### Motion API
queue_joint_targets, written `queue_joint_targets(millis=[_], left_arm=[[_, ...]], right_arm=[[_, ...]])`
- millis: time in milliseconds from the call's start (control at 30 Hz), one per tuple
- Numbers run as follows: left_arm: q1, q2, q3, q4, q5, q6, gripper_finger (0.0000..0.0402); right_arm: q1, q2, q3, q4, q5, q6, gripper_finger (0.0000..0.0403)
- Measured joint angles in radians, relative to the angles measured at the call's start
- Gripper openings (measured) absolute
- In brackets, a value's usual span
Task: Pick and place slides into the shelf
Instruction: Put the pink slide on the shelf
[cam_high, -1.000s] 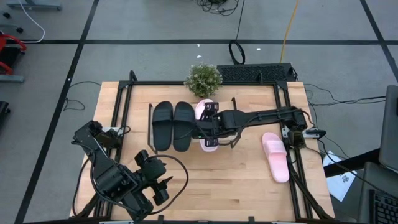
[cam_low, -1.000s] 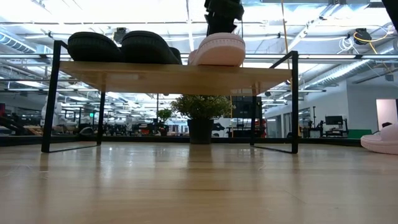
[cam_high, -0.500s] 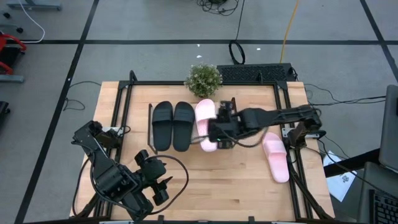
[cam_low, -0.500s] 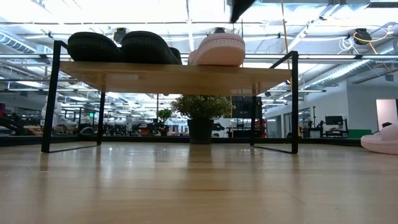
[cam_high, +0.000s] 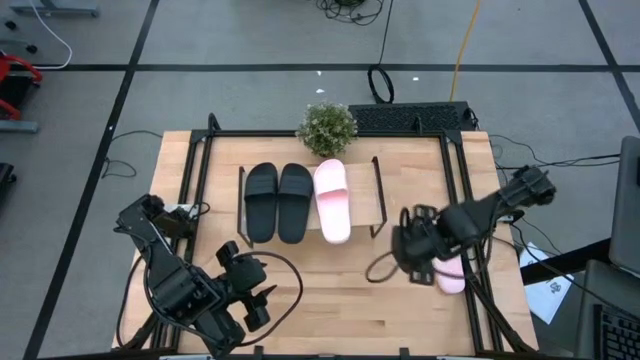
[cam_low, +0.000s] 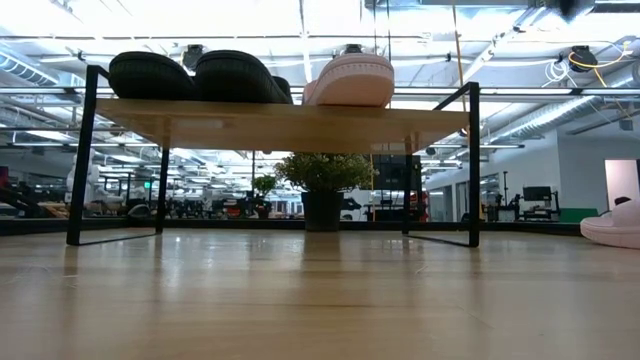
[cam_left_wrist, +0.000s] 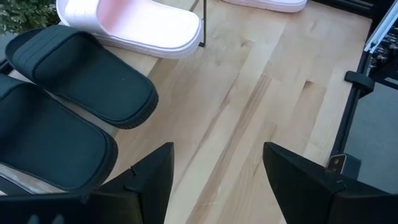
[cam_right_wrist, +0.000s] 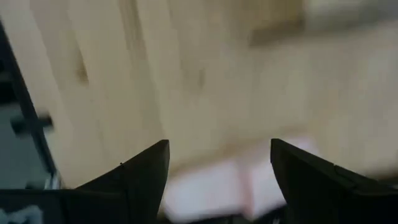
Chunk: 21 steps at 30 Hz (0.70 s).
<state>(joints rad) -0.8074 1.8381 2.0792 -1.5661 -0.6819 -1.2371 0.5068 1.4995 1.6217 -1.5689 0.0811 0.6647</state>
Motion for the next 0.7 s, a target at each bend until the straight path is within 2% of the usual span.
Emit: queue_joint_targets(millis=[133, 200, 333, 500, 700], left_arm=[[0.000, 0.000, 0.000, 0.000, 0.000, 0.021, 0.0243], [0.000, 0.000, 0.000, 0.000, 0.000, 0.029, 0.0243], [0.000, 0.000, 0.000, 0.000, -0.016, 0.031, 0.0243], [0.000, 0.000, 0.000, 0.000, -0.026, 0.021, 0.0243], [0.001, 0.000, 0.000, 0.008, -0.026, -0.007, 0.0243]], right_arm=[[0.098, -0.085, -0.249, -0.003, -0.169, 0.153, 0.0270], [0.142, -0.120, -0.363, -0.003, -0.214, 0.197, 0.0270], [0.194, -0.169, -0.537, 0.032, -0.240, 0.262, 0.0270], [0.195, -0.194, -0.650, 0.139, -0.243, 0.248, 0.0270], [0.196, -0.195, -0.700, 0.214, -0.225, 0.206, 0.0270]])
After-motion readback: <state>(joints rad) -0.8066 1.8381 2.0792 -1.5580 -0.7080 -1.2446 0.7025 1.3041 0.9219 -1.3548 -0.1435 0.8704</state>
